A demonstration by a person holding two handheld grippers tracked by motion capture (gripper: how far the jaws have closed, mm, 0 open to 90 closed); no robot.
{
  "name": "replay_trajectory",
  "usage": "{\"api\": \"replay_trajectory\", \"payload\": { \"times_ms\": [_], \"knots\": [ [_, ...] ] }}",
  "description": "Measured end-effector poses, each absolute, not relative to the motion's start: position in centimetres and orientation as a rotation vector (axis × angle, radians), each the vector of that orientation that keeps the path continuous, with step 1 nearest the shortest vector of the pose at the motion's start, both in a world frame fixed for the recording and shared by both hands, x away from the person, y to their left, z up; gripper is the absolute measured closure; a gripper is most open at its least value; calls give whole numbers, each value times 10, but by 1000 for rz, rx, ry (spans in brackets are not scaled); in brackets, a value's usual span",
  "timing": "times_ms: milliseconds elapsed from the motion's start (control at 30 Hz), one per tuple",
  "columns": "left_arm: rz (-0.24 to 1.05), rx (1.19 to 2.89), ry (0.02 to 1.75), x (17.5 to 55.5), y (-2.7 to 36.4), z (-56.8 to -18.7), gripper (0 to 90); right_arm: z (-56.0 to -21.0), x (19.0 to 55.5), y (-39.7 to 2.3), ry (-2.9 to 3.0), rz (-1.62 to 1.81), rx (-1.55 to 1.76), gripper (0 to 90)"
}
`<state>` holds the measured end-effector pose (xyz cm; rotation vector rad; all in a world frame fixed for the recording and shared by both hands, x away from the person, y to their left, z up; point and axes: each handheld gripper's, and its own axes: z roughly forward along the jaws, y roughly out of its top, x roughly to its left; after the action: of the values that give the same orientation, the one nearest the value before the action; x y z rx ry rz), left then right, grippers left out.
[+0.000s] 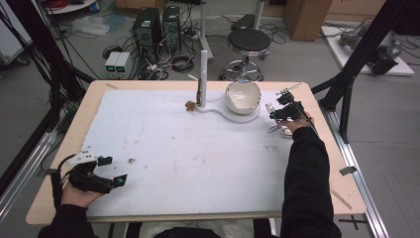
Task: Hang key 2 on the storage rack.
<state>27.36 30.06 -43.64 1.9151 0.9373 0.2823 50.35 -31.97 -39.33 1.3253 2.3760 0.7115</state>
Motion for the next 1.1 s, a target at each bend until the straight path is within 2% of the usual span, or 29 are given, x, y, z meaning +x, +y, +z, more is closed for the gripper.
{"api": "replay_trajectory", "payload": {
  "times_ms": [667,1100],
  "knots": [
    [293,1887,929,273,302,-436,17,-330,458,-332,2187,1042,1279,748],
    [297,1884,932,273,302,-436,17,-300,452,-306,2223,1093,1159,748]
  ]
}}
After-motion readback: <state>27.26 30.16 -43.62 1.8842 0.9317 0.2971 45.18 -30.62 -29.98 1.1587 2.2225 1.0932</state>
